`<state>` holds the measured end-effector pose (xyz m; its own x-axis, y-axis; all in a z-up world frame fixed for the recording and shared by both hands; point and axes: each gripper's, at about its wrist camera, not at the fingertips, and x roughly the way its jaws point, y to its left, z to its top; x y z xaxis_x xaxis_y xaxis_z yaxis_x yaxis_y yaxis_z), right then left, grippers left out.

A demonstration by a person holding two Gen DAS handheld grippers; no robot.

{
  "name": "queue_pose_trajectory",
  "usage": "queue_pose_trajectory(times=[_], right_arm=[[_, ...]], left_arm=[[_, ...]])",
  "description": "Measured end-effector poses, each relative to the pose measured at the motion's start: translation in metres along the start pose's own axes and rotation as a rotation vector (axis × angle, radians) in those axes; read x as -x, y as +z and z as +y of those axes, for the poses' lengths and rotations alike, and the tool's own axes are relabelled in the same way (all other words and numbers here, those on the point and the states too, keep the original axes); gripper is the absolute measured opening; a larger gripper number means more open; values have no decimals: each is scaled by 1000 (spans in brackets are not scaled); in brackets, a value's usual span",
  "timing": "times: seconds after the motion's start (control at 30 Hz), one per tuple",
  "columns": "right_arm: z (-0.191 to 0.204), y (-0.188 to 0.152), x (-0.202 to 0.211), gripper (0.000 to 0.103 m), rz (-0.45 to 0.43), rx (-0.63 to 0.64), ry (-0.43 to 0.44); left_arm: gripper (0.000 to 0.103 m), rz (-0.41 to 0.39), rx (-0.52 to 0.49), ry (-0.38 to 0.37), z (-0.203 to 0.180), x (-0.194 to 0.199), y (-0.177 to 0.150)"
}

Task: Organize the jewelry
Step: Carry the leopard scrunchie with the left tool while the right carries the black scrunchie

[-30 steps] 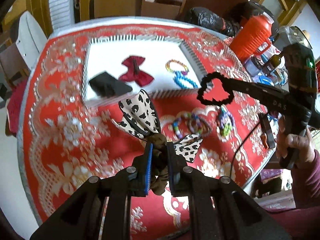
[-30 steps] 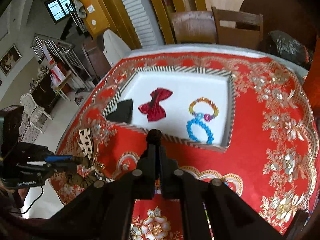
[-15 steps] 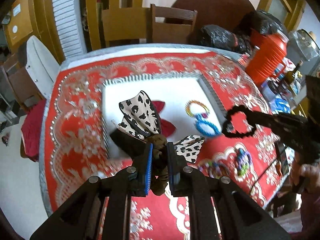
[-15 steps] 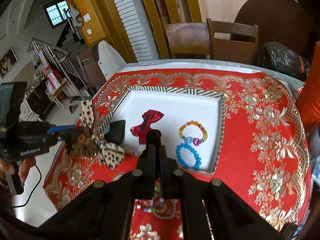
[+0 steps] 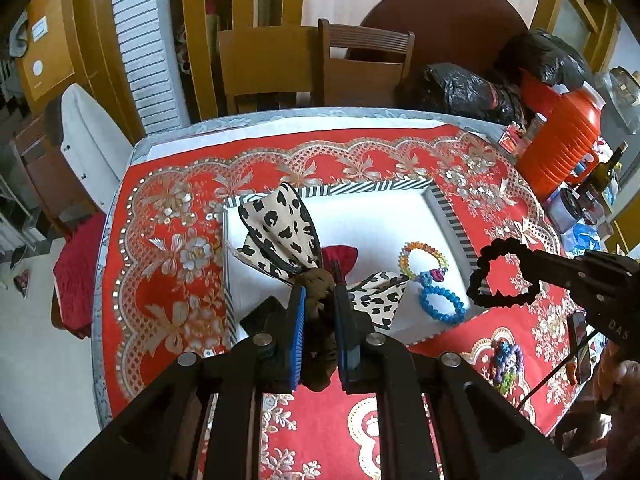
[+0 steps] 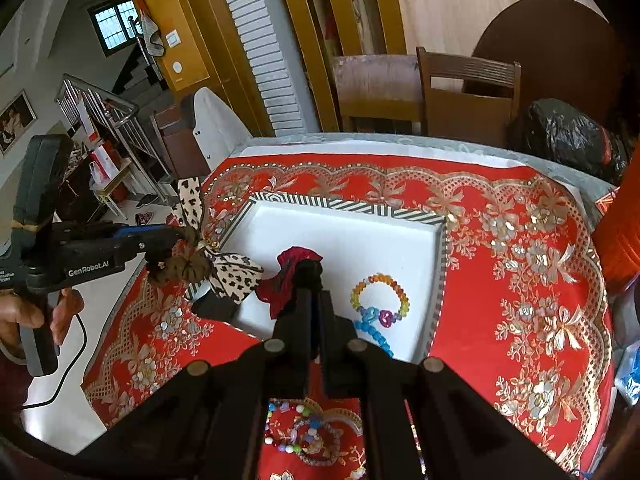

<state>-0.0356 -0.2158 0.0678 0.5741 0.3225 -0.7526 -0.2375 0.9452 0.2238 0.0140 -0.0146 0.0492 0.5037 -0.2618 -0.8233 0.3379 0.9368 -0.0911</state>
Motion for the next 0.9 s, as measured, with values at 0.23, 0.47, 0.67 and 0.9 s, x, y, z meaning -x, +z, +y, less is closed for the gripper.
queue_pose_trajectory(times=[0.23, 0.47, 0.67, 0.9], right_arm=[[-4, 7, -9, 3, 6, -5, 3], [-4, 16, -20, 3, 14, 0, 2], [-5, 25, -30, 3, 18, -1, 5], [-6, 32, -45, 3, 30, -5, 12]], left_arm=[[1, -1, 23, -5, 6, -8, 14], [1, -1, 61, -4, 15, -19, 29], [1, 9, 72, 0, 18, -33, 37], [1, 23, 76, 7, 22, -49, 45]])
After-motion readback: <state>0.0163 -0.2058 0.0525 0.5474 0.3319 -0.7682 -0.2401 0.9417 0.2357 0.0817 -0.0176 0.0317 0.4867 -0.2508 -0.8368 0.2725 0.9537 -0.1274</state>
